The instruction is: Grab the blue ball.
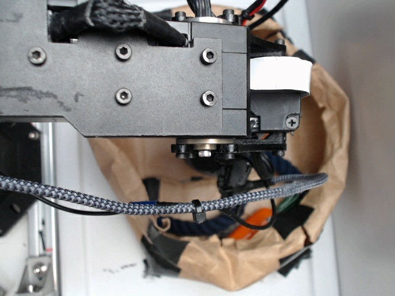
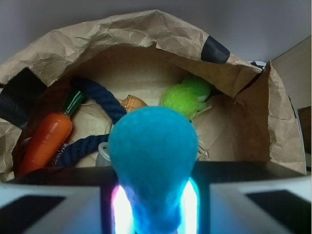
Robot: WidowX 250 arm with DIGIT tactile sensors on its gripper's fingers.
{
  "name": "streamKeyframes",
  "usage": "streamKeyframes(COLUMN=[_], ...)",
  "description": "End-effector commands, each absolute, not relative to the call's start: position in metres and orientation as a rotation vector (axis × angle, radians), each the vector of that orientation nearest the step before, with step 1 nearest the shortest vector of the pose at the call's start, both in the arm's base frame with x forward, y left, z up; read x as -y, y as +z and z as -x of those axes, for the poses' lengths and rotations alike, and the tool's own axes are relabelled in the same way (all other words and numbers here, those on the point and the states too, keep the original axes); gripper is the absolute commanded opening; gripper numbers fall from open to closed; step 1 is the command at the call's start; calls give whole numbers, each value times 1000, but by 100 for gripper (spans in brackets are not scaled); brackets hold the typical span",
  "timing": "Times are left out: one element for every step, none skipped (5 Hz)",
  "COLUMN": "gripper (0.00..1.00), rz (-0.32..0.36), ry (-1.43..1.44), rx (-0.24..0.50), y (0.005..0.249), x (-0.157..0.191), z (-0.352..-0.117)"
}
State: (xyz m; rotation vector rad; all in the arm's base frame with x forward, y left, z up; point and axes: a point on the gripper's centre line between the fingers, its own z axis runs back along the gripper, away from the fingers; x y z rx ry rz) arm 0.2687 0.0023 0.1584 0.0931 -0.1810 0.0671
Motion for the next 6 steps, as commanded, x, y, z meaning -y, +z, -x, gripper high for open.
streamKeyframes(gripper=[0,0,0,0,0,100], rz=[-88,-88,-88,-88,-88,-88], ry=[80,80,80,80,80,80], rx=[245,245,245,245,245,245], y=[181,181,181,181,181,181], x=[-2,-2,-2,-2,-2,-2], z=[-282,-282,-282,-282,-282,-282])
